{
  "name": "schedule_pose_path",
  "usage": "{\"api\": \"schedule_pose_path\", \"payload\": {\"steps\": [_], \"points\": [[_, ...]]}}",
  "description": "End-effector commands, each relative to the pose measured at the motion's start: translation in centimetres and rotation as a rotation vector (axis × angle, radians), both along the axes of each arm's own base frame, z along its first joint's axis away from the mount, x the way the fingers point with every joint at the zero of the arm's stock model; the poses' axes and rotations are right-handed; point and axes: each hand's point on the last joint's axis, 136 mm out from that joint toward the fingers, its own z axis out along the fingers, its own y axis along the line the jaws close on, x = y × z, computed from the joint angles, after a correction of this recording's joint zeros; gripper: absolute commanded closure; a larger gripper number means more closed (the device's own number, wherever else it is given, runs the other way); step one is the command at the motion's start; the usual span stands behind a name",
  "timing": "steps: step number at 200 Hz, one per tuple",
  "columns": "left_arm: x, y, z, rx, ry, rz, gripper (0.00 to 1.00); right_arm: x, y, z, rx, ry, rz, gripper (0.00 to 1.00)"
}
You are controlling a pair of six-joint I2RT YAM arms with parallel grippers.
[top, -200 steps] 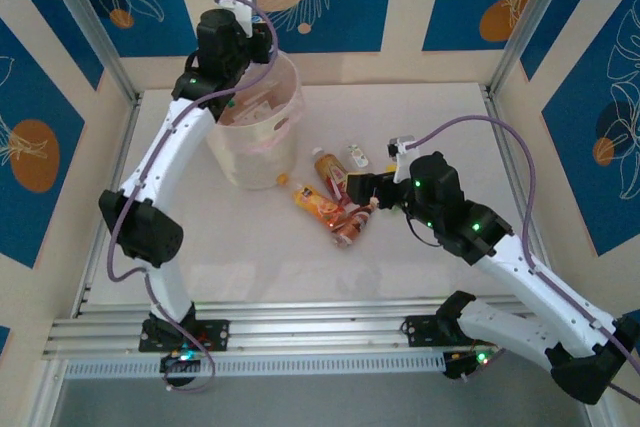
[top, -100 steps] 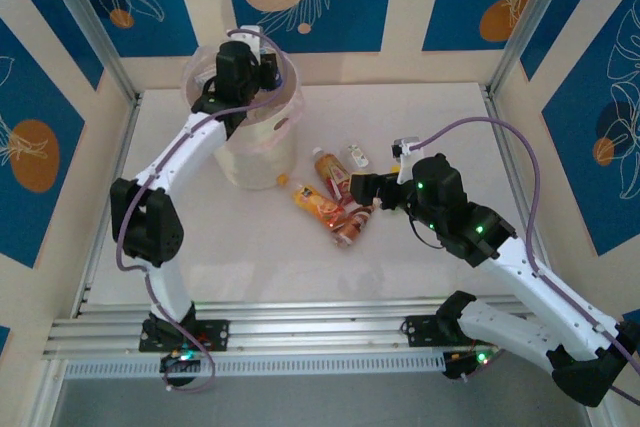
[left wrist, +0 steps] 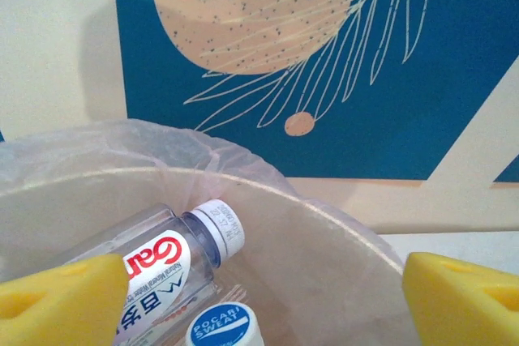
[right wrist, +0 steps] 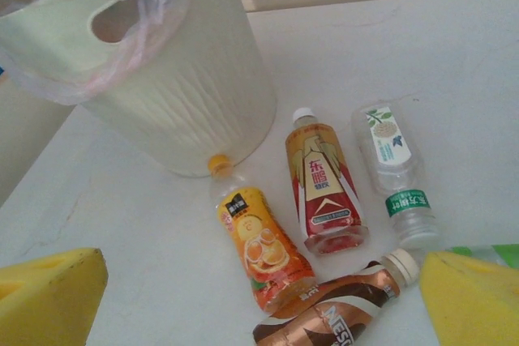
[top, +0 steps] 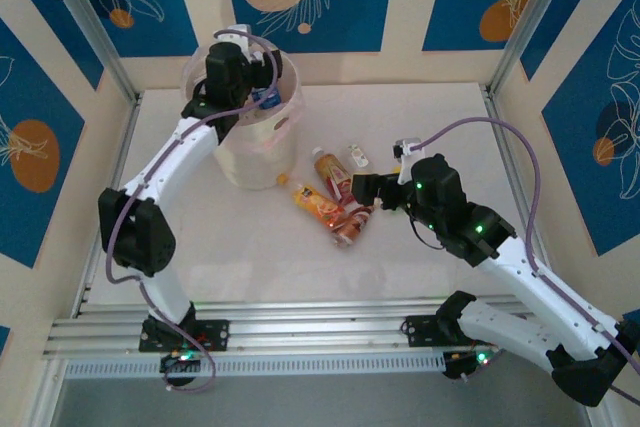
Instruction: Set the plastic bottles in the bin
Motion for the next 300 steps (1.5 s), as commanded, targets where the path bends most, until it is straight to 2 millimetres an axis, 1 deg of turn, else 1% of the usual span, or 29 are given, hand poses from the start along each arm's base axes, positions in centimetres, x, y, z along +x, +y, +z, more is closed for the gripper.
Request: {"api": "schedule_pose_path", "payload": {"steps": [1, 9, 22, 46, 68, 91, 107, 127, 143, 160, 178, 198, 222, 266, 300], "points": [[-1.7, 1.1, 3.7, -0.043, -0.05, -0.002, 0.09, 0.6, -1.8, -0.4, -0.018, 0.05, -0.113, 0.01], [-2.1, 1.2, 4.2, -0.048, -0.051, -0.001, 0.06, 0.9, -2.6, -1.0, -0.031, 0.085, -0.168, 0.01], [-2.7, 1.3, 4.9, -0.051, -0.046, -0.004, 0.01, 1.3, -4.5, -2.1, -0.052, 0.158, -0.281, 0.01], [-4.2, 1.5, 6.2, -0.057, -0.025, -0.019, 0.0, 1.4, -8.4, -5.1, -0.051, 0.35, -0.494, 0.01], [-6.1, 1.6, 6.7, -0.069, 0.009, -0.046, 0.01, 1.4, -10.0, -8.1, 0.04, 0.51, -0.575, 0.01], [-8.6, 1.8, 6.9, -0.093, 0.032, -0.082, 0.0, 1.4, -10.4, -10.5, 0.126, 0.582, -0.599, 0.01], [-10.6, 1.9, 6.4, -0.12, 0.047, -0.109, 0.01, 1.5, -10.8, -11.7, 0.144, 0.606, -0.626, 0.01], [-13.1, 2.3, 5.4, -0.167, 0.053, -0.13, 0.0, 2.0, -11.2, -12.7, 0.165, 0.633, -0.648, 0.01], [-14.8, 3.1, 4.4, -0.208, 0.05, -0.112, 0.01, 2.5, -11.4, -13.3, 0.168, 0.647, -0.666, 0.01], [-16.2, 4.0, 3.3, -0.245, 0.051, -0.087, 0.01, 3.2, -11.4, -14.1, 0.163, 0.659, -0.68, 0.01], [-17.4, 4.5, 2.3, -0.276, 0.057, -0.077, 0.0, 4.0, -11.3, -15.2, 0.159, 0.681, -0.695, 0.01], [-18.2, 5.0, 1.4, -0.28, 0.077, -0.059, 0.0, 4.9, -11.0, -16.2, 0.153, 0.699, -0.7, 0.01], [-18.7, 5.6, 0.3, -0.28, 0.099, -0.033, 0.0, 6.2, -10.6, -17.5, 0.133, 0.728, -0.702, 0.01], [-18.7, 5.6, -0.8, -0.28, 0.116, -0.028, 0.0, 8.3, -9.6, -19.2, 0.093, 0.772, -0.696, 0.01], [-18.6, 5.4, -1.2, -0.289, 0.125, -0.031, 0.0, 9.1, -9.1, -20.5, 0.07, 0.797, -0.692, 0.01]]}}
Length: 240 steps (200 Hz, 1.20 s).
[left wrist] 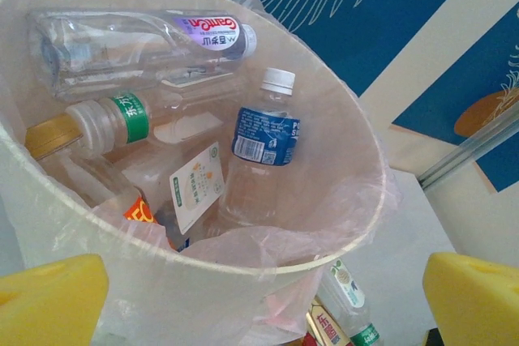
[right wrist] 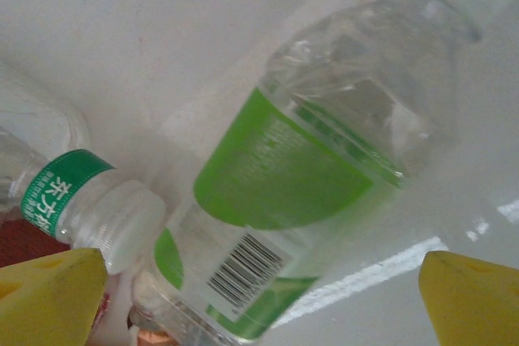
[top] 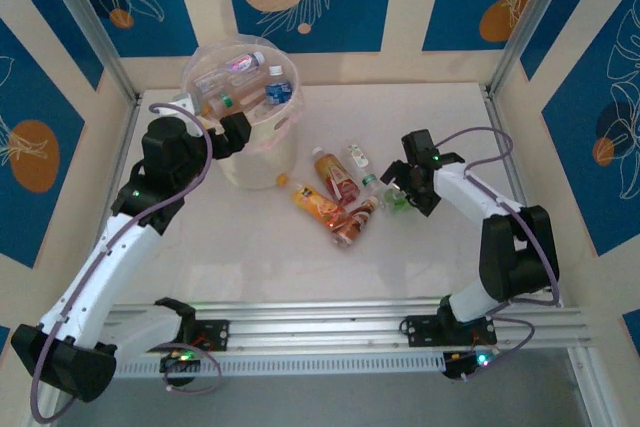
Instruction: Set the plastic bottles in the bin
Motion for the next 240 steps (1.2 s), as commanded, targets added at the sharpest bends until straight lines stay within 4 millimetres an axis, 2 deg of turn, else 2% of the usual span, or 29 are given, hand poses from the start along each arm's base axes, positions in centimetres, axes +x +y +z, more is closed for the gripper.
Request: {"api": "schedule_pose_path", "payload": {"steps": [1, 44, 120, 197, 240], "points": [[0.2, 0.4, 0.3, -0.025, -0.019, 0.019, 0.01, 1.2, 0.7, 0.1, 0.015, -0.009, 0.001, 0.01], [0.3, 0.3, 0.2, -0.03, -0.021, 0.015, 0.01, 1.0, 0.7, -1.5, 0.006, 0.026, 0.006, 0.0], [0.3, 0.1, 0.4, -0.04, -0.025, 0.004, 0.01, -0.8, -0.6, -3.5, -0.023, 0.08, 0.01, 0.12], [0.4, -0.3, 0.3, -0.045, -0.024, -0.008, 0.0, -3.2, -1.4, -5.3, -0.046, 0.135, 0.056, 0.13], [0.5, -0.6, 0.4, -0.057, -0.022, -0.024, 0.01, -3.2, -1.3, -6.3, -0.04, 0.143, 0.076, 0.21]]}}
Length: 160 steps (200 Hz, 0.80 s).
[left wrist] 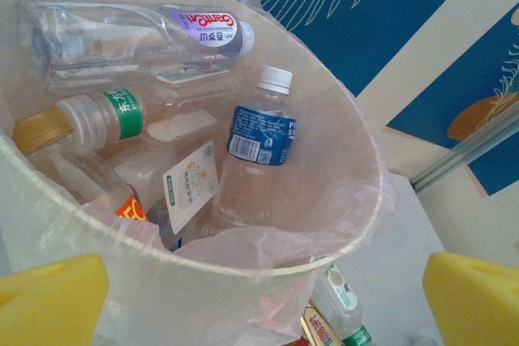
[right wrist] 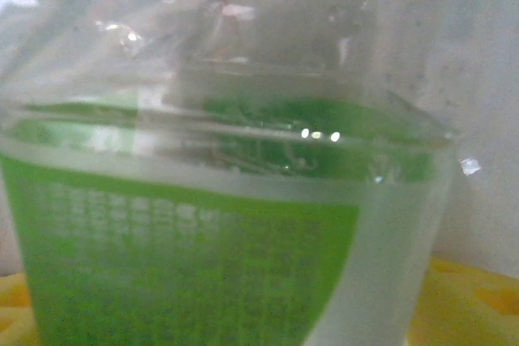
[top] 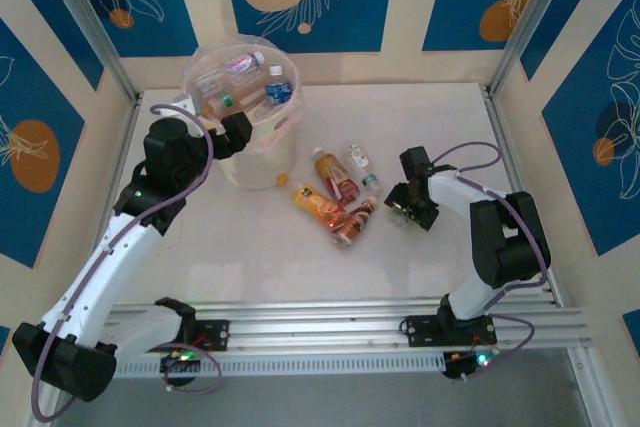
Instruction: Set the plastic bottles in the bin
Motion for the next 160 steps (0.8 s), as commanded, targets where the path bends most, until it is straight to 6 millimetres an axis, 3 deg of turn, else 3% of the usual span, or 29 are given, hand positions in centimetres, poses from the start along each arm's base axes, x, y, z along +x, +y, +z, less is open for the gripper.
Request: {"api": "schedule_pose_path", "payload": {"steps": [1, 45, 76, 113, 160], "points": [[0.3, -0.4, 0.6, -0.03, -0.02, -0.019, 0.01, -0.1, 0.2, -0.5, 0.016, 0.004, 0.021, 0.21], [0.6, -0.8, 0.5, -0.019, 0.005, -0.041, 0.0, 0.1, 0.2, -0.1, 0.001, -0.017, 0.044, 0.39], [0.7, -1.4, 0.5, -0.005, 0.02, -0.071, 0.01, 0.0, -0.1, 1.8, -0.035, -0.08, 0.081, 0.42], [0.6, -3.1, 1.2, -0.008, 0.008, -0.141, 0.01, 0.0, 0.2, 6.6, -0.099, -0.249, 0.185, 0.46], [0.1, -7.1, 2.4, 0.014, -0.016, -0.261, 0.01, -0.6, 3.6, 15.1, -0.082, -0.585, 0.384, 0.49]]}}
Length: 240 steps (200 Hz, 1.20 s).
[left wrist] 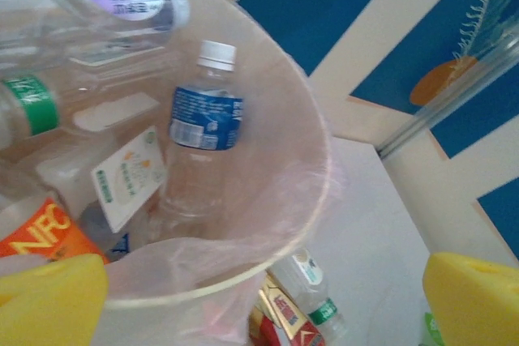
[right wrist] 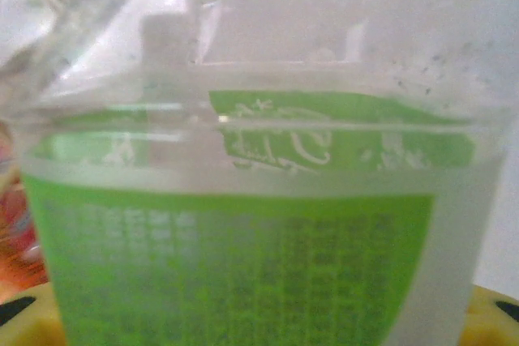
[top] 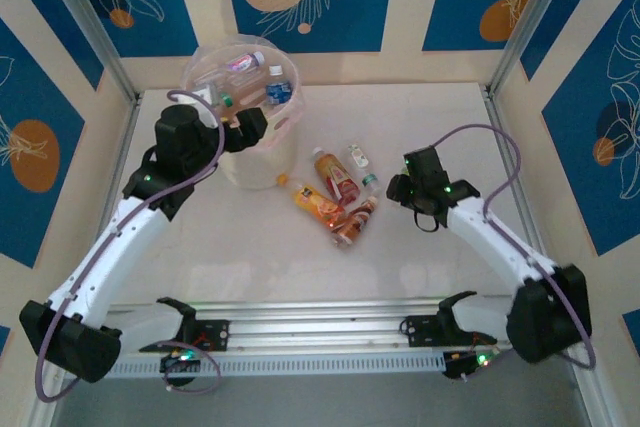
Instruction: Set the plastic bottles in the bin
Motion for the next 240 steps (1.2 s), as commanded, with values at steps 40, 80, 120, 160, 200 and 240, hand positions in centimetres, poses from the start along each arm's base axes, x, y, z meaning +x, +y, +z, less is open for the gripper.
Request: {"api": "schedule_pose_path", "payload": {"steps": [40, 80, 120, 160, 200, 240], "points": [[-1.8, -9.3, 3.0, 0.04, -0.079, -0.31, 0.01, -2.0, 5.3, 9.3, 0.099, -0.4, 0.323, 0.49], [-3.4, -16.0, 3.3, 0.042, -0.083, -0.549, 0.01, -3.4, 8.3, 12.9, 0.15, -0.542, 0.469, 0.5], [-5.8, -21.0, 4.0, 0.012, -0.096, -0.752, 0.04, -3.9, 9.8, 14.1, 0.16, -0.578, 0.532, 0.5], [-6.2, -23.6, 3.7, -0.008, -0.067, -0.817, 0.14, -4.1, 10.8, 14.4, 0.174, -0.584, 0.564, 0.5], [-6.3, -25.3, 3.2, -0.022, -0.046, -0.86, 0.23, -4.2, 11.6, 14.5, 0.18, -0.582, 0.587, 0.5], [-5.8, -25.4, 2.2, 0.005, -0.022, -0.836, 0.24, -4.5, 12.1, 15.1, 0.183, -0.597, 0.605, 0.5]]}}
